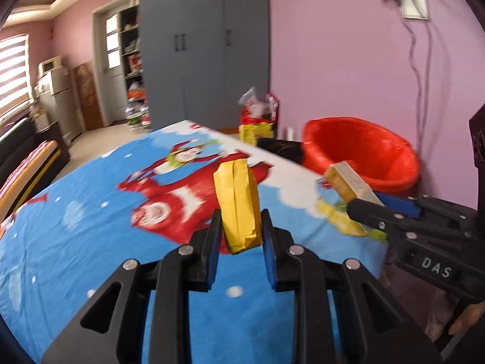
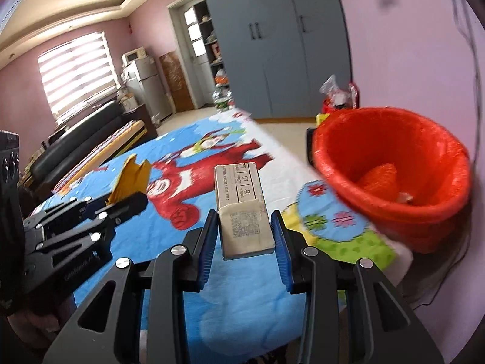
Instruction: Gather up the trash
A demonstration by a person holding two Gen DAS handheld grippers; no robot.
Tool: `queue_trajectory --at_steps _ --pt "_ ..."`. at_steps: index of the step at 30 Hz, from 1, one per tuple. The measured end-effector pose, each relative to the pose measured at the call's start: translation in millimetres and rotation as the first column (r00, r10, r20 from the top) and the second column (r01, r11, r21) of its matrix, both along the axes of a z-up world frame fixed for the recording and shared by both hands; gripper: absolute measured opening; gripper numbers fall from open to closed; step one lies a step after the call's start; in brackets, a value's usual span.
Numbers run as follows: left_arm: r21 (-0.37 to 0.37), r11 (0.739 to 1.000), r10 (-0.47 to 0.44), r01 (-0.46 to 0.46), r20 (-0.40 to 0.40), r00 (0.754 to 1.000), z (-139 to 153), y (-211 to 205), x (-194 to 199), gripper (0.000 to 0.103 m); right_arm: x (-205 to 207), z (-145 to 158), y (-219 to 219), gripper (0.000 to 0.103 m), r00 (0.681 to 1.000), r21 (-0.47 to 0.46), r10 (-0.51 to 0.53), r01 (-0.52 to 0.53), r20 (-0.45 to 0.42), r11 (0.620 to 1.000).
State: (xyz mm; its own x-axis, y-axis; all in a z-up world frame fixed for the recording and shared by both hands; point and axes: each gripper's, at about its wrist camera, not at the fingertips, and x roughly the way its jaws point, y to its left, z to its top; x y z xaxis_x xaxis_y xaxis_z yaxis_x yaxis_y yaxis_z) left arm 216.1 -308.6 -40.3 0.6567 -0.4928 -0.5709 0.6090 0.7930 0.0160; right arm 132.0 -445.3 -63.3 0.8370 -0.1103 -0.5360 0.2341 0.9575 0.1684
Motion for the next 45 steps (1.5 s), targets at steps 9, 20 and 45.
queue_trajectory --at_steps 9,20,45 --pt "0.014 0.973 -0.232 0.231 0.054 0.971 8.9 -76.6 -15.5 0.025 -26.6 17.2 -57.4 0.035 0.986 -0.009 -0.154 0.155 0.061 0.988" --pt "-0.003 0.886 -0.464 0.464 -0.007 0.886 11.1 -181.0 32.2 0.027 -20.7 19.9 -156.6 0.036 0.950 -0.005 -0.308 0.308 0.049 0.951" --pt "0.089 0.971 -0.226 0.221 0.053 0.973 -4.5 -134.7 39.7 0.098 -41.5 36.8 -149.9 0.068 0.948 0.047 -0.306 0.303 0.088 0.952"
